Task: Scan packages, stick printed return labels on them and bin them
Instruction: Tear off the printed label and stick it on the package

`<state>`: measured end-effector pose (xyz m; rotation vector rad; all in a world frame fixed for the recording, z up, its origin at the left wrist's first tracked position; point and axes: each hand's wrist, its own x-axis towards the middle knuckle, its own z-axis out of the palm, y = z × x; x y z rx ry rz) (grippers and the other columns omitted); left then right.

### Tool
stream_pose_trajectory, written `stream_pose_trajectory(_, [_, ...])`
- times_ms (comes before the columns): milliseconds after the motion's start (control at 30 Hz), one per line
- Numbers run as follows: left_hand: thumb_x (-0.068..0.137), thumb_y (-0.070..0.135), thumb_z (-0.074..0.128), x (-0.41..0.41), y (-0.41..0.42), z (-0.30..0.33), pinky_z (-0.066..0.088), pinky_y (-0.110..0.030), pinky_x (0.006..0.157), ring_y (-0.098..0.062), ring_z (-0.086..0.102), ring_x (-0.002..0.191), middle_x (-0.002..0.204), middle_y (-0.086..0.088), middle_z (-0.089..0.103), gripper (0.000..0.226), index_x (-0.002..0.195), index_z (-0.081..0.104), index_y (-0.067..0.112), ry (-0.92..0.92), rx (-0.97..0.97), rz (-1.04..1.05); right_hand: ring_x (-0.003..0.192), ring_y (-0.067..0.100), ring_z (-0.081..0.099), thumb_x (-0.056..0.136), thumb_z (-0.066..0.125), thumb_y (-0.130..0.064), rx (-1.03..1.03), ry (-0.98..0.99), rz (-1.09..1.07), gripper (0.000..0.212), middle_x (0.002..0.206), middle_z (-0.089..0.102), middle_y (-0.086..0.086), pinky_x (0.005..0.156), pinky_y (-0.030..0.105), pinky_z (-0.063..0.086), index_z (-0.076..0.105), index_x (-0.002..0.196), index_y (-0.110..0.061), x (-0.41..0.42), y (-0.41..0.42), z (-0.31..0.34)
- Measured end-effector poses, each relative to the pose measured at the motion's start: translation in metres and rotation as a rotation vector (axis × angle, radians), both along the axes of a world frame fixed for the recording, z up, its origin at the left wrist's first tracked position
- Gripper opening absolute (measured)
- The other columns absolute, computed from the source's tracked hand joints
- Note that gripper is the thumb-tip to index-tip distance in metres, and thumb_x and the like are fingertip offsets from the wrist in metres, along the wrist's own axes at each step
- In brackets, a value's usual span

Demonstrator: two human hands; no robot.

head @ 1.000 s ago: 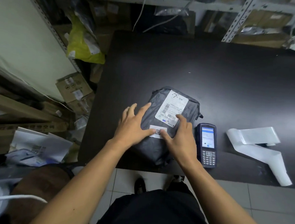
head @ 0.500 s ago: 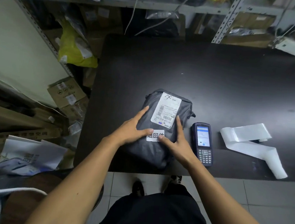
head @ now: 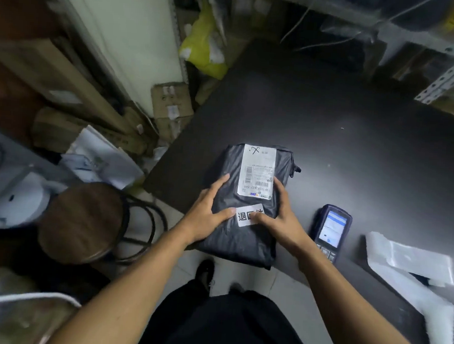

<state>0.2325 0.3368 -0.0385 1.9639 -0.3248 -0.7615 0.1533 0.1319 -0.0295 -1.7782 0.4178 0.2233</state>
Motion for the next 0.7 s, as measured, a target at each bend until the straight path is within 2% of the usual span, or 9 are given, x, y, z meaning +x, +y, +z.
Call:
stream_pose_trajectory(67, [0.090,0.026,0.071,-0.022,0.005,0.000,0.022,-0.022,0.112,-0.008,0.030,0.140,0.154,0.000,0.029,0.081,0.148,0.021,0.052,0.011,-0.011,0.102,0.120,-0.016,0.047,0.083,0.074,-0.004,0.011,-0.010,0.076,0.091,0.139,0.043,-0.025,0.099,0.010,0.039,0.020,0.143,-0.046,-0.002,0.001,0.001])
stream_pose_trajectory(133, [0.085,0.034,0.071,-0.045,0.012,0.001,0.022,-0.027,0.118,-0.005,0.026,0.143,0.157,0.003,0.027,0.082,0.150,0.022,0.050,0.033,-0.037,0.201,0.122,-0.016,0.046,0.080,0.074,-0.006,0.021,-0.016,0.152,0.090,0.140,0.043,-0.023,0.096,0.007,0.039,0.021,0.144,-0.043,-0.006,0.006,0.002])
stream_pose_trajectory(200, [0.078,0.044,0.069,-0.069,0.024,0.002,0.022,-0.031,0.121,-0.004,0.024,0.146,0.159,0.007,0.026,0.085,0.150,0.024,0.048,0.029,-0.068,0.284,0.126,-0.010,0.045,0.075,0.071,-0.013,0.055,-0.016,0.234,0.089,0.142,0.044,-0.021,0.099,0.011,0.039,0.024,0.145,-0.040,-0.013,0.016,0.004])
stream_pose_trajectory(333, [0.088,0.021,0.071,-0.120,0.060,0.011,0.024,-0.022,0.114,-0.002,0.026,0.144,0.159,0.009,0.027,0.078,0.145,0.025,0.048,0.023,-0.084,0.476,0.129,-0.003,0.046,0.074,0.068,-0.017,0.124,-0.006,0.419,0.090,0.145,0.044,-0.014,0.103,0.018,0.041,0.023,0.149,-0.036,-0.029,0.053,0.009])
stream_pose_trajectory(467, [0.079,0.044,0.071,-0.176,0.108,0.019,0.026,-0.024,0.112,-0.001,0.031,0.139,0.155,0.009,0.029,0.083,0.148,0.026,0.050,-0.005,-0.040,0.682,0.130,0.000,0.046,0.071,0.072,-0.026,0.145,-0.001,0.623,0.092,0.145,0.045,-0.013,0.105,0.022,0.041,0.024,0.149,-0.034,-0.040,0.108,0.019])
stream_pose_trajectory(533, [0.085,0.039,0.072,-0.202,0.131,0.023,0.025,-0.023,0.110,-0.001,0.031,0.135,0.153,0.004,0.029,0.081,0.150,0.025,0.050,-0.012,-0.016,0.775,0.131,0.003,0.047,0.078,0.075,-0.013,0.160,-0.005,0.710,0.088,0.144,0.046,-0.011,0.107,0.026,0.042,0.026,0.147,-0.036,-0.046,0.138,0.021])
stream_pose_trajectory(600, [0.087,0.037,0.072,-0.226,0.154,0.025,0.026,-0.029,0.114,-0.004,0.031,0.136,0.152,0.003,0.031,0.078,0.148,0.024,0.053,-0.043,-0.025,0.850,0.128,0.001,0.049,0.084,0.072,0.000,0.172,-0.004,0.774,0.086,0.141,0.048,-0.012,0.104,0.025,0.044,0.026,0.149,-0.033,-0.054,0.168,0.020])
stream_pose_trajectory(700, [0.077,0.054,0.071,-0.259,0.193,0.025,0.030,-0.042,0.119,-0.008,0.033,0.141,0.153,0.005,0.033,0.080,0.144,0.026,0.061,-0.054,-0.057,0.938,0.120,-0.008,0.052,0.085,0.070,0.003,0.164,-0.005,0.876,0.084,0.136,0.050,-0.017,0.100,0.019,0.047,0.027,0.149,-0.030,-0.067,0.217,0.025])
